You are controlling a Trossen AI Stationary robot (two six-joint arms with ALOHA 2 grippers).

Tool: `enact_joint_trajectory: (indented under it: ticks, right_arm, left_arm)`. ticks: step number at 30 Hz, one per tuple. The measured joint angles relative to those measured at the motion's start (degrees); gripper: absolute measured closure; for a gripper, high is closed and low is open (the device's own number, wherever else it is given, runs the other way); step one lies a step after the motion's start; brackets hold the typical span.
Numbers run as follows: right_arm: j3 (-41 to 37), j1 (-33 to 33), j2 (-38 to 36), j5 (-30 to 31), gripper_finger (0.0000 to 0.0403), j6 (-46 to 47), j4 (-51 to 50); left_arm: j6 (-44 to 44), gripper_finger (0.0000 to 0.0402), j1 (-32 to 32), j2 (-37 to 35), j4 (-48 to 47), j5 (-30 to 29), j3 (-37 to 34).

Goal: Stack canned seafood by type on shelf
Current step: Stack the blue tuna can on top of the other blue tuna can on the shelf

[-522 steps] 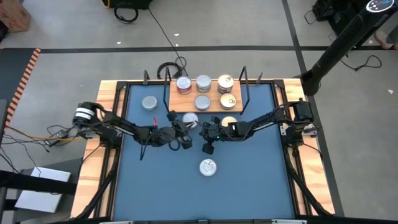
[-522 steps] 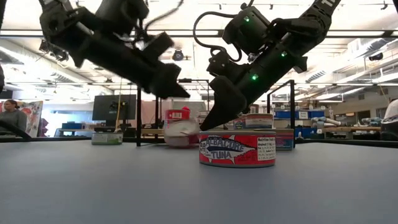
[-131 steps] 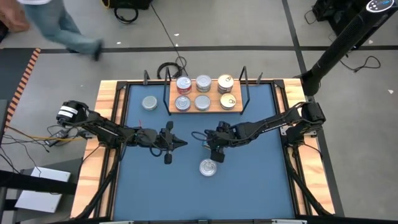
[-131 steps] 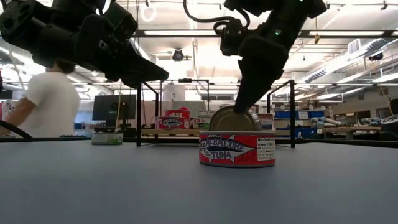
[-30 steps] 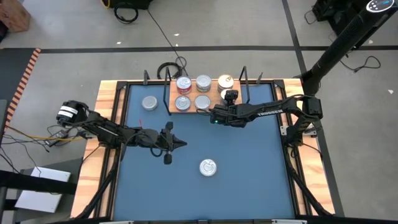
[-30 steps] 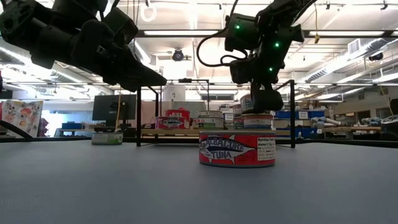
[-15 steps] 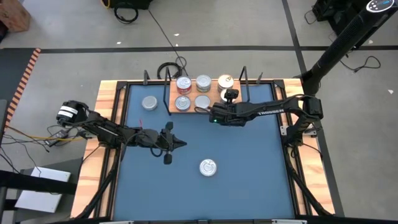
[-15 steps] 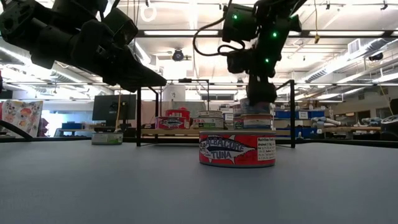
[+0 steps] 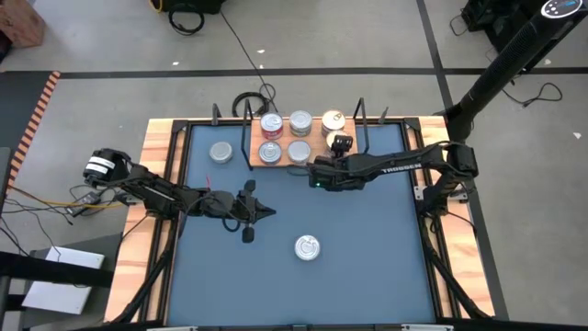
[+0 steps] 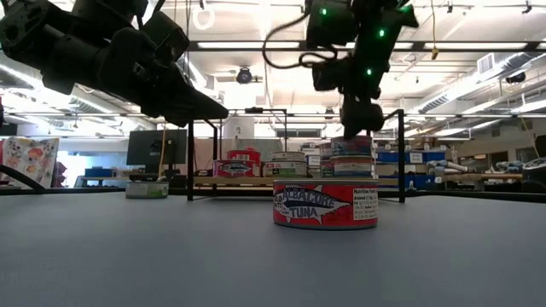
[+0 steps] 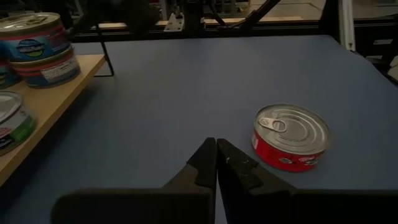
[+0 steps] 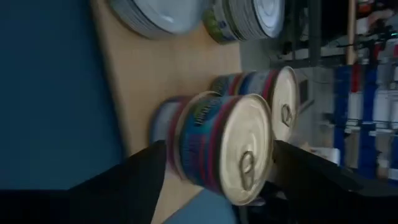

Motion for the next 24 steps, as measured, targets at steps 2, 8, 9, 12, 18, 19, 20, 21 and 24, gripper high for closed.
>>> enact_joint_trajectory:
  ticks: [2, 8, 9, 12, 18, 19, 20, 21, 24]
  right_arm:
    - [1.17, 1.05, 0.0, -2.41, 0.0124, 2.83, -1.14]
    - [2.12, 3.95, 0.0, -8.83, 0.0218, 8.86, -0.27]
    - [2.12, 4.22, 0.0, -9.92, 0.0238, 9.68, -0.35]
    - [2.12, 4.6, -0.01, -14.82, 0.0301, 11.56, -1.35]
    - [2.12, 4.03, -1.71, -21.85, 0.0391, 12.65, -4.91]
    - [2.12, 3.62, -2.3, -21.86, 0.0389, 12.85, -4.91]
    - [2.12, 3.11, -2.91, -21.84, 0.0387, 12.92, -4.97]
    - [2.12, 2.5, -3.59, -21.83, 0.0387, 12.88, -4.96]
    - [2.12, 0.03, -5.89, -21.97, 0.0397, 11.24, -3.69]
  left_arm:
    - [-0.27, 0.0387, 0.25, 0.0, 0.06, -0.47, 0.0]
    - [-1.31, 0.0387, 0.57, 0.0, 0.5, -0.56, 0.02]
    - [-1.31, 0.0387, 0.57, 0.0, 0.62, -0.56, 0.02]
    - [-1.31, 0.0387, 0.55, 0.0, 0.66, -0.56, 0.04]
    - [-1.49, 0.0387, 0.55, 0.0, 0.44, -0.54, 0.04]
    - [-1.51, 0.0387, 0.55, 0.0, 0.44, -0.54, 0.04]
    - [-1.51, 0.0387, 0.57, 0.0, 0.45, -0.52, 0.04]
    - [-1.51, 0.0387, 0.57, 0.0, 0.48, -0.52, 0.04]
    - [-2.41, 0.0387, 0.57, 0.0, 0.46, -0.51, 0.04]
